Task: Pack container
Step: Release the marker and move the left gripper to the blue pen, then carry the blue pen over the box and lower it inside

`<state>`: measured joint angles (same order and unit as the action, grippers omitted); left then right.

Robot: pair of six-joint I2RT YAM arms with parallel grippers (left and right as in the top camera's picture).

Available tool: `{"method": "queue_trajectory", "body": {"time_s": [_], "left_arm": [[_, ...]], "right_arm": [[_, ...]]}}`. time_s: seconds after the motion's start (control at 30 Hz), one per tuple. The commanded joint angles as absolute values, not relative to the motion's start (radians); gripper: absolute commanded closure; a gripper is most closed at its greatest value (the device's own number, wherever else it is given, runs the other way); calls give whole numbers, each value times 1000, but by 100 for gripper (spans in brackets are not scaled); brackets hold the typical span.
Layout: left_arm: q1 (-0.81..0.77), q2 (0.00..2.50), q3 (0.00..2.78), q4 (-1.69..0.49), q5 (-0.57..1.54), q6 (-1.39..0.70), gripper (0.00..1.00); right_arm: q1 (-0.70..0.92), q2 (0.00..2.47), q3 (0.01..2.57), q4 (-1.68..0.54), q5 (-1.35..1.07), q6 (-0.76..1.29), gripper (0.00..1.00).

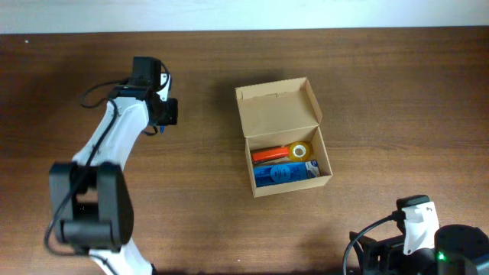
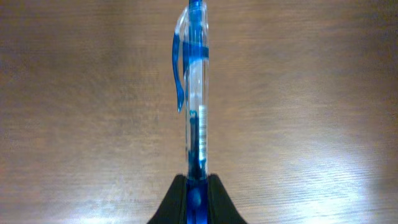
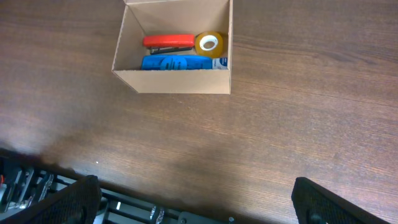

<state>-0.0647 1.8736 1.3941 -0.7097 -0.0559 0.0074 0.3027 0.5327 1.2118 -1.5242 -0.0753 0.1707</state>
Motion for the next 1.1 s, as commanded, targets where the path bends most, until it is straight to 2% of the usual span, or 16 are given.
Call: {"method": "queue_trajectory", "body": {"time_s": [0.0, 0.13, 0.27, 0.57, 0.63, 1.07], "left_arm": [[-105, 1767, 1409, -777, -52, 16, 98], [-206, 1629, 1409, -836, -52, 17, 98], [-364, 1546, 1409, -825, -48, 133, 98], [-690, 1576, 1408, -725, -36, 383, 98], [-739, 1611, 1408, -726, 24, 422, 98], [-788, 1795, 1408, -763, 170, 661, 98]], "right_arm": [[301, 529, 1222, -1522, -67, 161, 1], [301, 529, 1222, -1522, -67, 161, 1], [301, 529, 1222, -1522, -67, 161, 1], [301, 529, 1222, -1522, -67, 161, 1], [301, 529, 1222, -1522, -67, 161, 1], [301, 529, 1222, -1522, -67, 161, 1]]}}
